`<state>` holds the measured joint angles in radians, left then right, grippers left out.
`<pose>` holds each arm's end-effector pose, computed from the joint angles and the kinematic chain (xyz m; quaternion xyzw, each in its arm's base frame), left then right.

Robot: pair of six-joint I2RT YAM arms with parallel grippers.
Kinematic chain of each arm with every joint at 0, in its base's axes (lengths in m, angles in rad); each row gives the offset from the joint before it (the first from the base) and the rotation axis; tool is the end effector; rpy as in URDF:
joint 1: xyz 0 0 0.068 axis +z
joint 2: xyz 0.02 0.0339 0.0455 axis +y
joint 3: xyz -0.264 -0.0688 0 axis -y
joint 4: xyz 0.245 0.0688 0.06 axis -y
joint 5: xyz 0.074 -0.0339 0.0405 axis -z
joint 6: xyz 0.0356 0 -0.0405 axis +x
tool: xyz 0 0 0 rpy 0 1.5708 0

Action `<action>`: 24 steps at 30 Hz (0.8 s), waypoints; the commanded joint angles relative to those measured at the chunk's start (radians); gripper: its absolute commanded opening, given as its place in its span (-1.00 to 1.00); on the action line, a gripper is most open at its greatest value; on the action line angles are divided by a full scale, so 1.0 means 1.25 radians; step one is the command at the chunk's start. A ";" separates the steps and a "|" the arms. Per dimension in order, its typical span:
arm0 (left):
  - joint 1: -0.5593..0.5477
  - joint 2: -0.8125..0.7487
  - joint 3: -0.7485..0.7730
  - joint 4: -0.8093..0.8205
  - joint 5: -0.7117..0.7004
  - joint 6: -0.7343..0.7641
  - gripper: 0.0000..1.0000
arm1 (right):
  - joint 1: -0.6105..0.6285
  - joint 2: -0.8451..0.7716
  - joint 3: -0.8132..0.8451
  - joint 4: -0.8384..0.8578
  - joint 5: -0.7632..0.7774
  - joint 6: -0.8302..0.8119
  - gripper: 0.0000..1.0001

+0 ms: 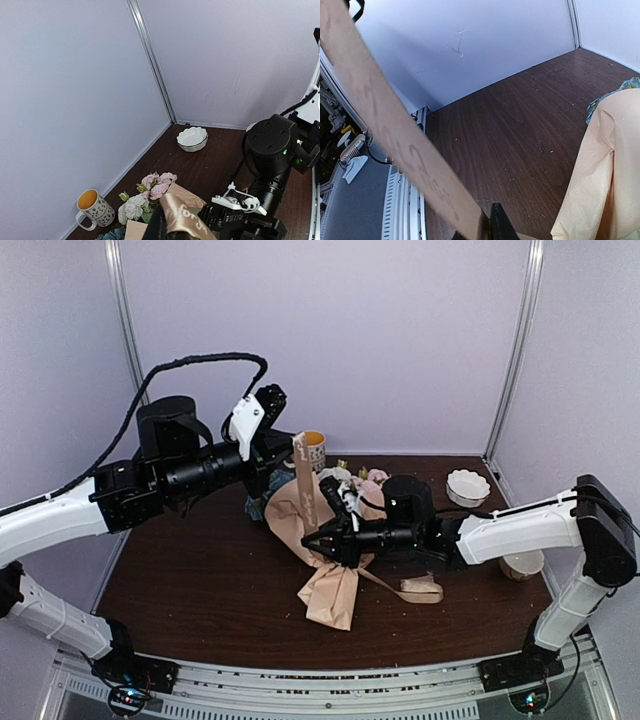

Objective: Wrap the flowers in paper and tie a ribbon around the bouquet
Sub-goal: Cross the half-tied ribbon over the folded bouquet.

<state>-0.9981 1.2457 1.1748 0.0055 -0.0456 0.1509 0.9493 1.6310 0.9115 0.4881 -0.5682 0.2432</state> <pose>0.1605 -0.2459 0.3990 0.3834 0.6210 -0.2658 0.6299 0.1946 0.3046 0.2368 -0.4235 0.6460 0.5164 0.3696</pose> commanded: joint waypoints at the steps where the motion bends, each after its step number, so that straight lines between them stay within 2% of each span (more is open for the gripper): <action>1: 0.020 -0.031 0.011 0.031 -0.022 -0.013 -1.00 | 0.001 -0.001 -0.020 0.031 -0.010 0.012 -0.93; 2: 0.028 -0.031 0.011 0.025 -0.033 -0.023 -1.00 | 0.000 -0.004 -0.022 0.030 -0.013 0.014 -1.00; 6: 0.118 0.002 0.006 -0.032 -0.073 -0.105 -1.00 | 0.001 -0.021 -0.023 0.007 -0.021 0.010 -1.00; 10: 0.202 0.083 -0.059 -0.084 -0.125 -0.161 -1.00 | 0.000 -0.037 -0.032 0.000 -0.042 -0.003 -1.00; 13: 0.205 0.128 -0.143 -0.125 -0.178 -0.193 -1.00 | 0.000 -0.044 -0.040 0.008 -0.088 -0.012 -1.00; 17: 0.151 0.111 -0.267 -0.136 -0.110 -0.197 -1.00 | -0.006 -0.039 -0.036 0.012 -0.143 -0.014 -1.00; 21: 0.072 0.184 -0.248 -0.217 -0.056 -0.131 -1.00 | -0.020 -0.023 -0.019 0.020 -0.199 -0.011 -1.00; 22: 0.068 0.213 -0.238 -0.224 -0.028 -0.116 -0.90 | -0.021 -0.020 -0.014 0.020 -0.208 -0.010 -1.00; 23: 0.065 0.237 -0.235 -0.218 0.006 -0.100 -0.66 | -0.022 -0.018 -0.010 0.017 -0.209 -0.012 -1.00; 24: 0.060 0.245 -0.243 -0.195 0.031 -0.087 -0.25 | -0.024 -0.016 -0.007 0.014 -0.207 -0.013 -1.00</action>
<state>-0.9070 1.4788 0.8383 -0.2638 -0.1349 -0.0311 0.9291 1.6081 0.8711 0.4831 -0.7551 0.2348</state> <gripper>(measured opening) 0.119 0.007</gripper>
